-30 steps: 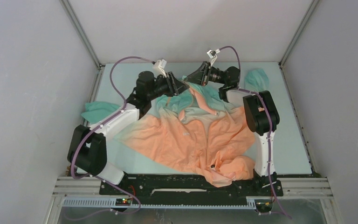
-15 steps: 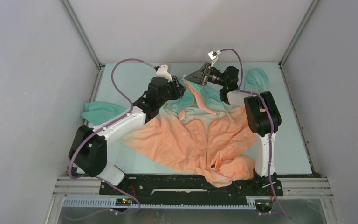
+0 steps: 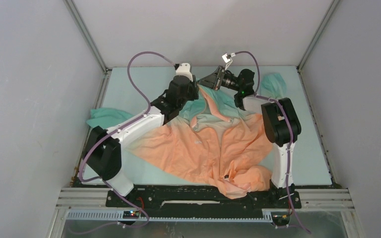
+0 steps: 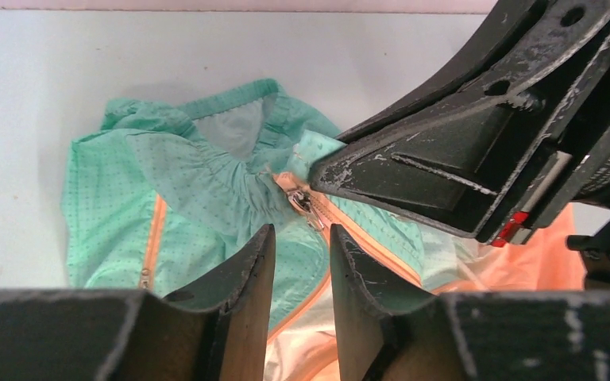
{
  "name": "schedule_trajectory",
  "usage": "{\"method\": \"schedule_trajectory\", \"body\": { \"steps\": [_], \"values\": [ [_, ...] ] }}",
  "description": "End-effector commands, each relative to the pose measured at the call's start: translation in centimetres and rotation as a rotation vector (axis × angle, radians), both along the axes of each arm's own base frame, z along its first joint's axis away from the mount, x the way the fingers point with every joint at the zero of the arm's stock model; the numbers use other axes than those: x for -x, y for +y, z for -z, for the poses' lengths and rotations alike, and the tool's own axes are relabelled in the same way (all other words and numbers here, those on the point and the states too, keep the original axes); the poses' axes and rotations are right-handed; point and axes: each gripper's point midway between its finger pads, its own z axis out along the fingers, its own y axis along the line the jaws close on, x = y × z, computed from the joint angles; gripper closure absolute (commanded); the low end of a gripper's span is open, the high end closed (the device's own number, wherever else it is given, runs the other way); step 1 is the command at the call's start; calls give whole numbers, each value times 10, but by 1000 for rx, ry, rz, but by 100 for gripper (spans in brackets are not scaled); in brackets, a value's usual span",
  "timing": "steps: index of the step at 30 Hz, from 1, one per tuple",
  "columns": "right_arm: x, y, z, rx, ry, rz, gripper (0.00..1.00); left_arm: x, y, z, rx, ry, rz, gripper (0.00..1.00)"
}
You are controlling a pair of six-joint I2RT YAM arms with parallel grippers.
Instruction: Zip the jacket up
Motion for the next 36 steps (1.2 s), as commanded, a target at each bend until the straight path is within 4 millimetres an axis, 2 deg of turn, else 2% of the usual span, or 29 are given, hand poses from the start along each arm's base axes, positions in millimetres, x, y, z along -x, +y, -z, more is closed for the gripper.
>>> {"method": "schedule_trajectory", "body": {
  "steps": [1, 9, 20, 28, 35, 36],
  "values": [
    [9, -2, -38, -23, -104, 13, 100, -11, -1, -22, -65, -69, -35, 65],
    [9, -1, -38, -16, -104, 14, 100, -8, -7, -20, -87, -73, -15, 65],
    [8, -3, -34, 22, -113, 25, 100, -14, -10, -21, -140, -95, -1, 68],
    [8, -3, -33, 40, -111, 28, 100, -18, -10, -22, -167, -107, -5, 64],
    [9, -3, -34, 50, -113, 32, 100, -22, -14, -25, -182, -120, 9, 66],
    [9, -4, -35, 49, -114, 30, 100, -20, -13, -18, -203, -99, 15, 66]
  ]
}}
